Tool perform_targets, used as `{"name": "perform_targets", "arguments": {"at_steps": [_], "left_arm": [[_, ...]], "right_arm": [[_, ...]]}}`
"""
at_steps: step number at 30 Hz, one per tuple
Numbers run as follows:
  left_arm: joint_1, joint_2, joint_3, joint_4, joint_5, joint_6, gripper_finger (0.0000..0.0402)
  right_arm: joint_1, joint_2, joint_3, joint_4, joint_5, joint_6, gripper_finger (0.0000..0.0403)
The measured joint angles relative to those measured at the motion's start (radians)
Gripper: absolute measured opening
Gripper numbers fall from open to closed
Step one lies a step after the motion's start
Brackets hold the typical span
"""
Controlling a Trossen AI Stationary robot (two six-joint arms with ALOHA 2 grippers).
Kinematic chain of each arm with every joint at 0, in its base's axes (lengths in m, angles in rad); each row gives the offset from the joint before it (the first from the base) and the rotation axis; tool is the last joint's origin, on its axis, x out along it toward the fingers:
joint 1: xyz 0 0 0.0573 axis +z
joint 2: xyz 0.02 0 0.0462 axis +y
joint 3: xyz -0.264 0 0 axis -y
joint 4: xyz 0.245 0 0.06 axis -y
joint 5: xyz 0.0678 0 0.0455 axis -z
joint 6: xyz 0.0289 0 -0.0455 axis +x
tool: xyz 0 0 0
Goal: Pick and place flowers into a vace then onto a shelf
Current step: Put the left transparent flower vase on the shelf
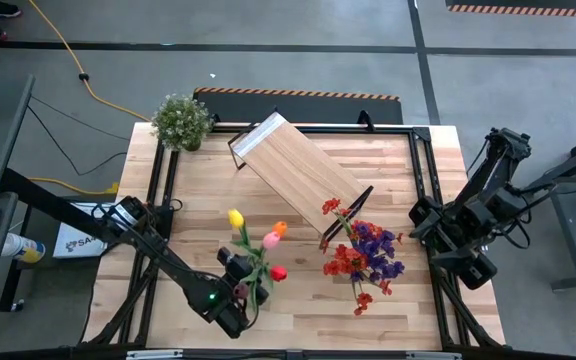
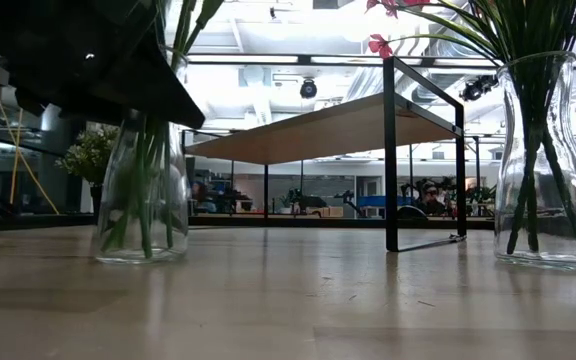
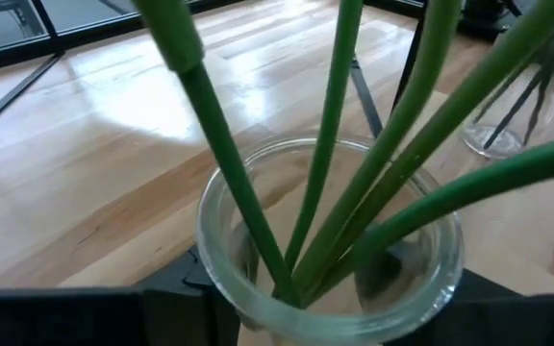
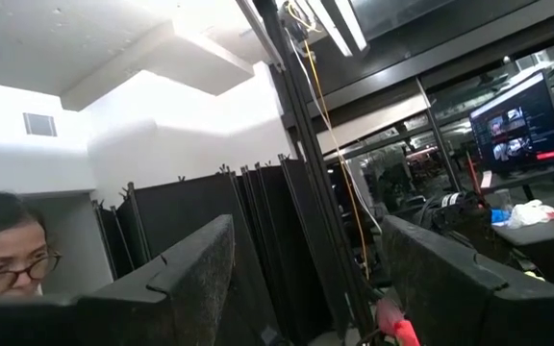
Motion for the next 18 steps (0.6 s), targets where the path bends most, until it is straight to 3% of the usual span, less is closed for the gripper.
{"name": "perform_targets", "arguments": {"at_steps": [18], "left_arm": [[0.000, -0.047, 0.024, -0.041, 0.000, 0.000, 0.0205]], "right_arm": [[0.000, -0.002, 0.000, -0.008, 0.000, -0.007, 0.0255]]}}
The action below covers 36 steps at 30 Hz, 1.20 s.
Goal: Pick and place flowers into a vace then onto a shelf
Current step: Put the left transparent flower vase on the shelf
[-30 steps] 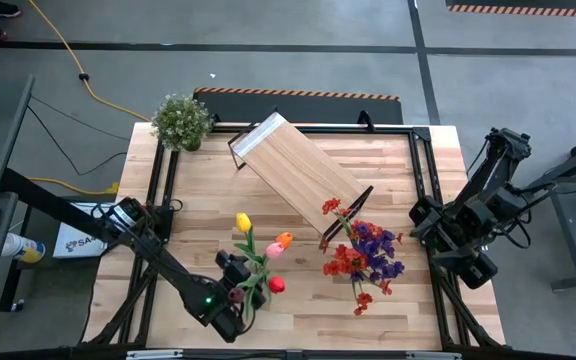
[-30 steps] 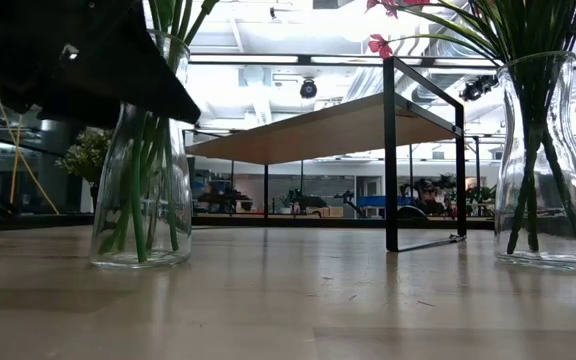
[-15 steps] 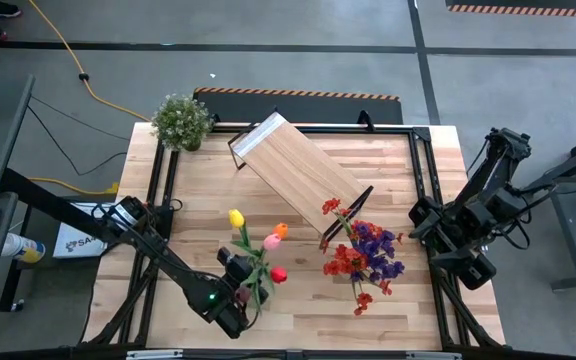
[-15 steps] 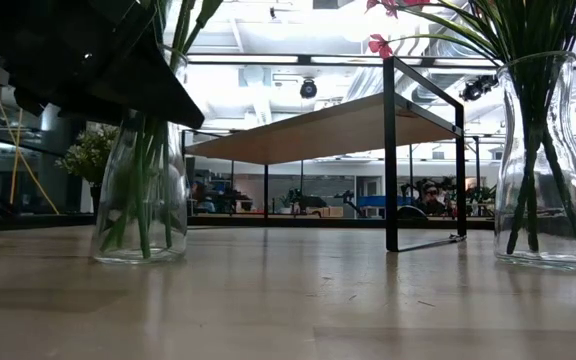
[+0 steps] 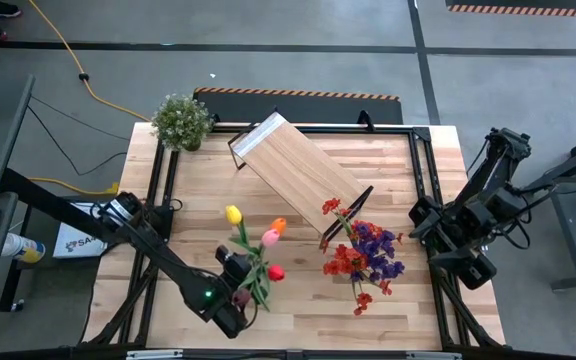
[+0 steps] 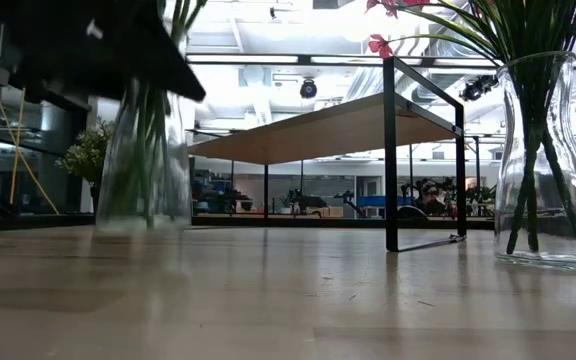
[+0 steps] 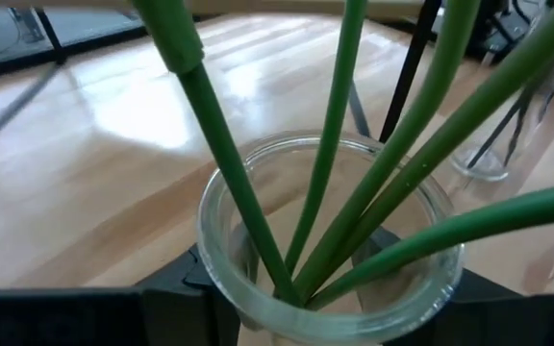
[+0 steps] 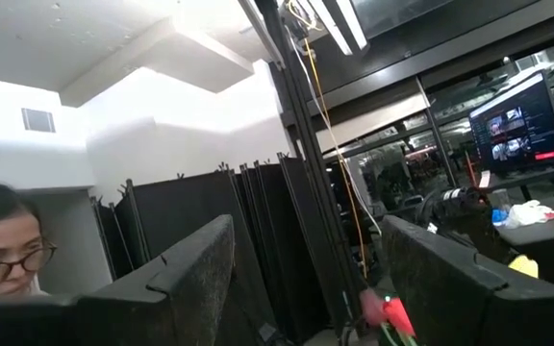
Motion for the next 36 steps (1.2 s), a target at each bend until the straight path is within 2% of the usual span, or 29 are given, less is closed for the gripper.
{"name": "perform_targets", "arguments": {"at_steps": [9, 17, 25, 31, 36], "left_arm": [[0.030, -0.103, 0.152, -0.253, -0.012, 0.013, 0.0205], [0.130, -0.164, 0.362, -0.380, -0.026, 0.209, 0.0205], [0.306, -0.167, 0.558, -0.421, -0.037, 0.430, 0.0205], [0.464, -0.165, 0.620, -0.418, -0.012, 0.527, 0.0205], [0.584, -0.165, 0.623, -0.409, -0.001, 0.568, 0.0205]], "right_arm": [[0.000, -0.017, 0.000, 0.006, 0.031, -0.026, 0.0255], [0.000, -0.040, 0.000, 0.008, 0.071, -0.053, 0.0255], [0.000, -0.045, 0.000, 0.008, 0.069, -0.064, 0.0255], [0.000, -0.045, 0.000, 0.007, 0.069, -0.072, 0.0255], [0.000, -0.046, 0.000, 0.007, 0.069, -0.104, 0.0255]]}}
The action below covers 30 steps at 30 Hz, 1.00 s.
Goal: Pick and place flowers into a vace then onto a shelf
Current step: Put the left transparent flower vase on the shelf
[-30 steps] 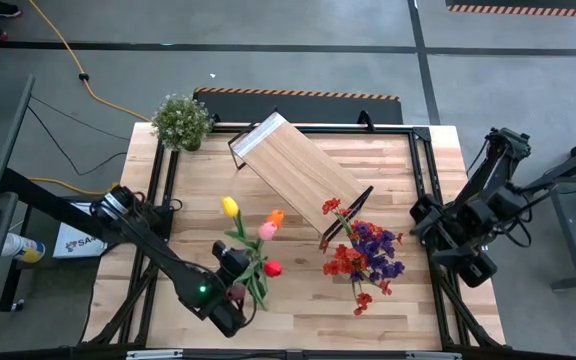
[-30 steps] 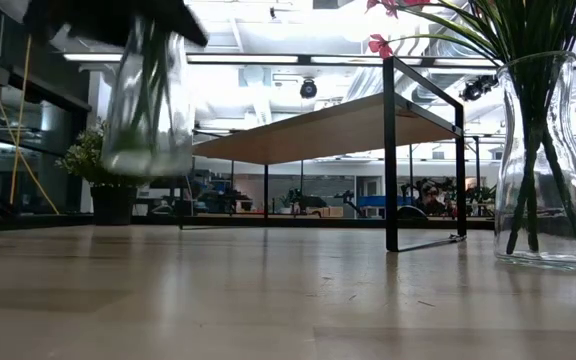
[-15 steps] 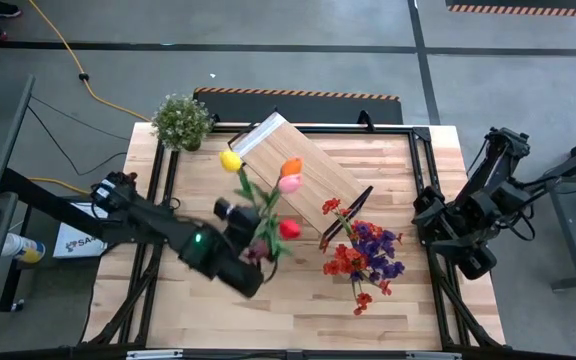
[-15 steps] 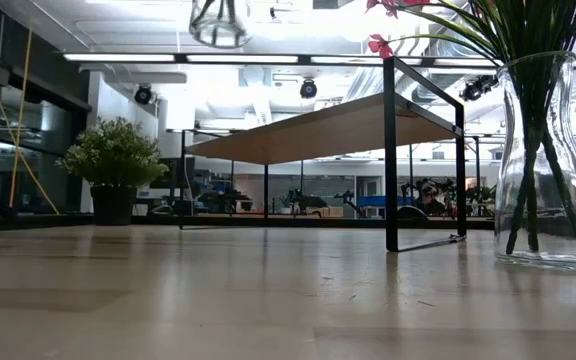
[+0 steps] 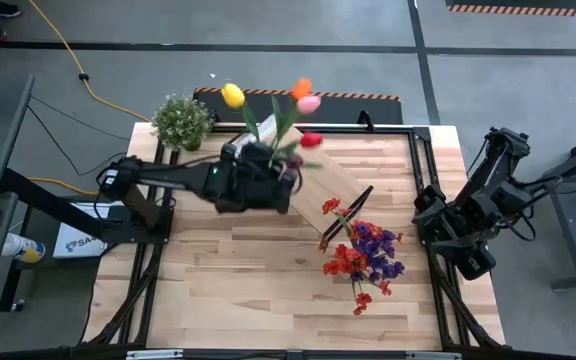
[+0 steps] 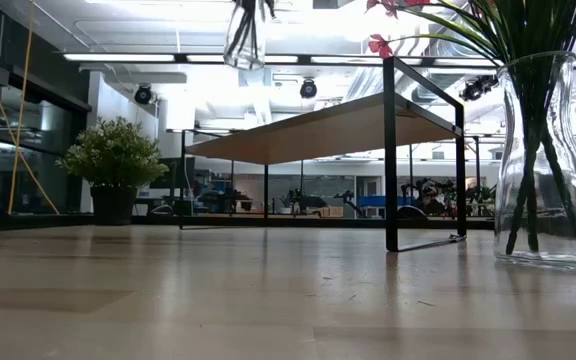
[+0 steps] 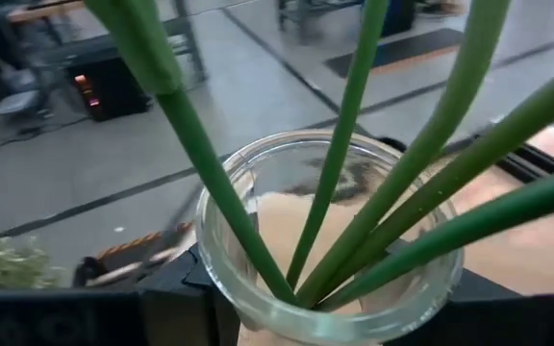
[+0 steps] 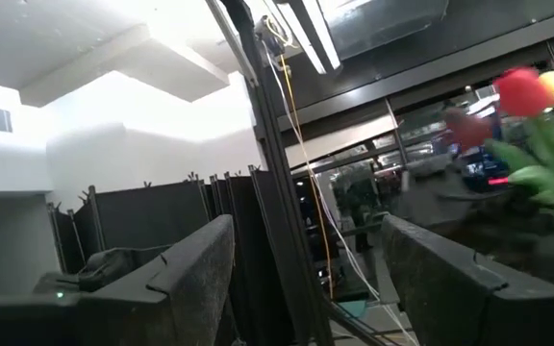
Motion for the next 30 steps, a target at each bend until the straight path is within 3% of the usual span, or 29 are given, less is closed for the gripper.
{"name": "perform_targets", "arguments": {"at_steps": [10, 15, 19, 30], "left_arm": [[0.200, 0.000, -0.035, 0.115, -0.010, 0.004, 0.0205], [0.267, 0.000, -0.098, 0.255, 0.047, 0.054, 0.0205], [0.289, 0.000, -0.169, 0.379, 0.072, 0.087, 0.0205], [0.301, 0.000, -0.286, 0.454, 0.082, 0.078, 0.0205]], "right_arm": [[0.000, -0.028, 0.000, -0.004, -0.001, -0.002, 0.0255], [0.000, -0.040, 0.000, -0.007, 0.000, -0.002, 0.0255], [0.000, -0.040, 0.000, -0.008, -0.001, -0.002, 0.0254], [0.000, -0.040, 0.000, -0.011, -0.002, -0.002, 0.0254]]}}
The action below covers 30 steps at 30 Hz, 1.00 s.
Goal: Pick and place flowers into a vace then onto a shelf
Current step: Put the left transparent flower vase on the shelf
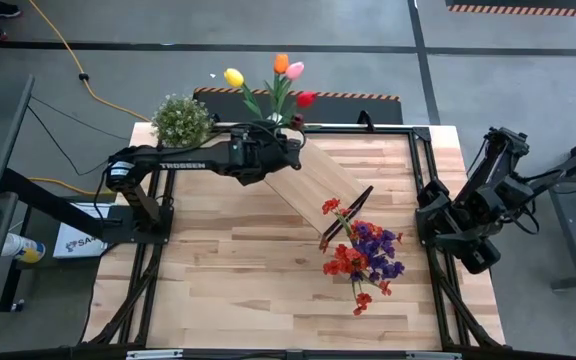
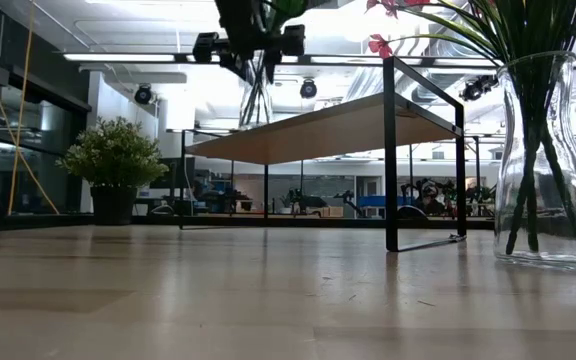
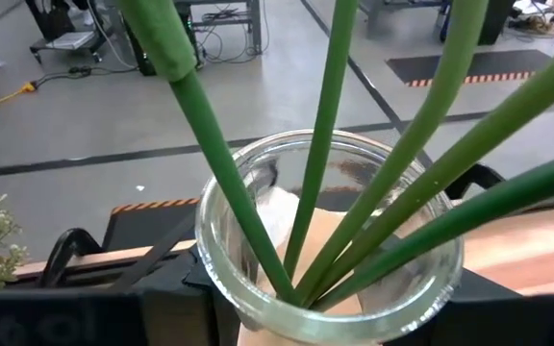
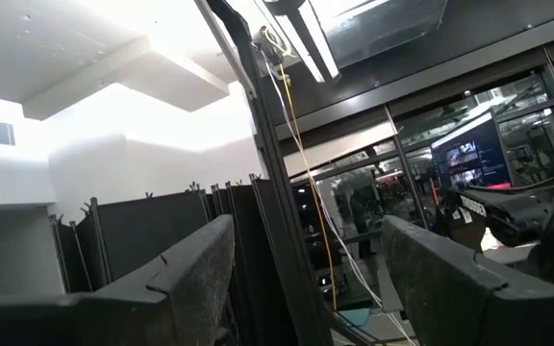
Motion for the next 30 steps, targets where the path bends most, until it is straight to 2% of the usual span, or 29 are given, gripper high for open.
{"name": "perform_targets", "arguments": {"at_steps": [11, 19, 30], "left_arm": [[0.032, 0.000, -0.083, 0.024, 0.015, -0.081, 0.0211], [0.031, -0.001, -0.102, 0.048, 0.006, -0.079, 0.0211], [0.031, 0.002, -0.107, 0.032, 0.005, -0.079, 0.0277]], "right_arm": [[0.000, 0.000, 0.000, 0.000, 0.001, 0.000, 0.0254], [0.000, 0.000, 0.000, 0.000, 0.006, 0.000, 0.0254], [0.000, 0.000, 0.000, 0.000, 0.007, 0.000, 0.0254]]}}
